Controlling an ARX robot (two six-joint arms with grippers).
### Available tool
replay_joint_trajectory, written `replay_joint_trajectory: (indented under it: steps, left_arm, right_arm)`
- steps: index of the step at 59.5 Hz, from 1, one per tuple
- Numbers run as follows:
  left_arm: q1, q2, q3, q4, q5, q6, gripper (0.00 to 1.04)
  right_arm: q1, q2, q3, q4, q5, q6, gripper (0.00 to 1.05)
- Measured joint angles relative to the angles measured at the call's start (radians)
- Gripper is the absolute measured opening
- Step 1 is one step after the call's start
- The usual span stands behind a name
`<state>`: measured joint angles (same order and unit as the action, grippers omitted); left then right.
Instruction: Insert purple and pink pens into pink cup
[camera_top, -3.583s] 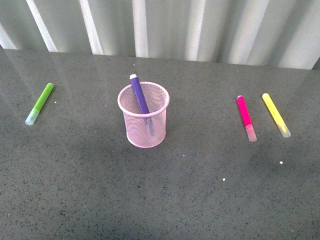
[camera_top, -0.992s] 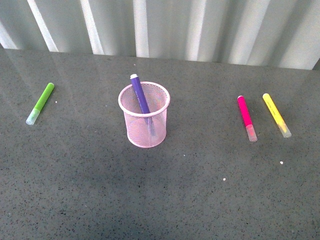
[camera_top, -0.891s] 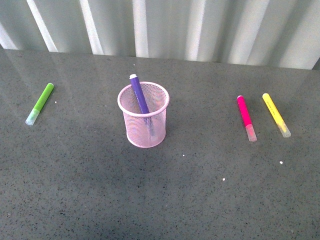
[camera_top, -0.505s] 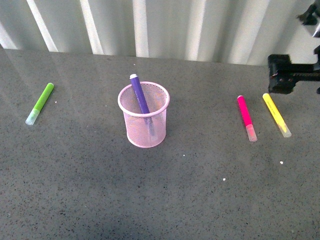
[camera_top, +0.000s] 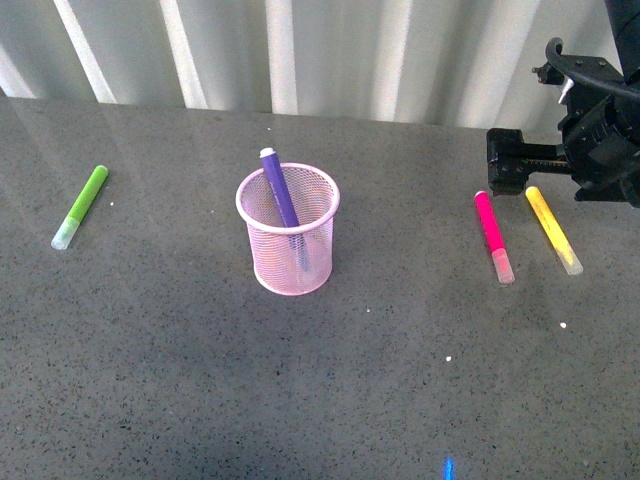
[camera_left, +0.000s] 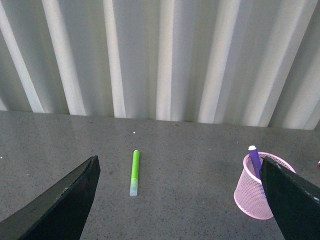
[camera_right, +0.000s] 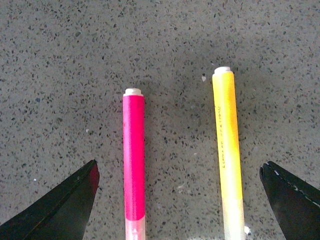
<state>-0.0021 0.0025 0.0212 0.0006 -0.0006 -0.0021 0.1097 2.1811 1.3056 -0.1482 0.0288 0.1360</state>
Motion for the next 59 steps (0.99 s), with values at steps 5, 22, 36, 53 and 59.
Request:
replay_joint_trajectory:
  steps: [5,22,36,53,59]
  left_arm:
    - [0.0,0.0,0.0,0.0,0.0,0.0,0.98]
    - [0.0,0.0,0.0,0.0,0.0,0.0,0.98]
    - [0.0,0.0,0.0,0.0,0.0,0.0,0.98]
    - [0.0,0.0,0.0,0.0,0.0,0.0,0.98]
    - [0.0,0.0,0.0,0.0,0.0,0.0,0.98]
  right_arm:
    - [0.0,0.029,0.039,-0.013,-0.003,0.001,0.98]
    - [0.012,0.105,0.144,-0.031,-0.008,0.0,0.98]
    - [0.027,0.164,0.199,-0.047,-0.008,0.002,0.98]
    - [0.052,0.208,0.23,-0.052,-0.02,0.003,0.98]
    - [0.057,0.217,0.24,-0.057,-0.028,0.004,0.98]
